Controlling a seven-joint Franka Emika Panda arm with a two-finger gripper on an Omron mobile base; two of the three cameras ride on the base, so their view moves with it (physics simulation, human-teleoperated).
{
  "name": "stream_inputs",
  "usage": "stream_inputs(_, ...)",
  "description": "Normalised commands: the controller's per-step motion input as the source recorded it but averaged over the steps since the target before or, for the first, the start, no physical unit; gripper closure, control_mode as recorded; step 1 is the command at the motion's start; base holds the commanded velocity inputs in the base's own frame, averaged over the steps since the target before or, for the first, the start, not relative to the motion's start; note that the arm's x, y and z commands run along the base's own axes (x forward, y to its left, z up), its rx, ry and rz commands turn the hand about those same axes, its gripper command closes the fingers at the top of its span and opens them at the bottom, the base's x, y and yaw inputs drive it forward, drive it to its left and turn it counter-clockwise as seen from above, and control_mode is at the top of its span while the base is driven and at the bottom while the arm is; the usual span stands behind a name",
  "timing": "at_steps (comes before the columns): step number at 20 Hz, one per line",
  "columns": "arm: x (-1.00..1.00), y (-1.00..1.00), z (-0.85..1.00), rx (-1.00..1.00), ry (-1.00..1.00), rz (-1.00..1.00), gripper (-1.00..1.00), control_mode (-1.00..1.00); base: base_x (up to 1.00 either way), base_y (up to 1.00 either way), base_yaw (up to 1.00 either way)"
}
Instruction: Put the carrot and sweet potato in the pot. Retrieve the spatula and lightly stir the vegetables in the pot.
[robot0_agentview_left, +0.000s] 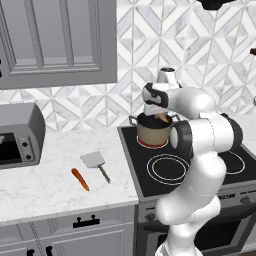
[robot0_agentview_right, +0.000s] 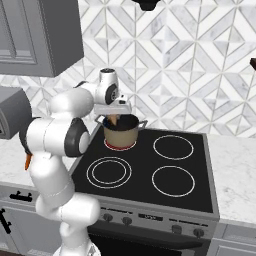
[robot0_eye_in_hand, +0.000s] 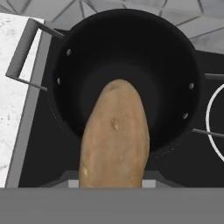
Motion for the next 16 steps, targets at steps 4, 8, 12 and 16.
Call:
stream_inputs(4,0.46,-0.02,-0.26,0.0,0.0,0.0,1.0,-1.0,0.0,0.0,0.0)
stream_inputs(8,0.36,0.0,-0.21,0.0,0.0,0.0,1.0,-1.0,0.0,0.0,0.0)
stream_inputs(12,0.2,0.0,-0.37,0.0,0.0,0.0,1.0,-1.0,0.0,0.0,0.0)
stream_inputs(16,0.19,0.0,-0.34,0.0,0.0,0.0,1.0,-1.0,0.0,0.0,0.0)
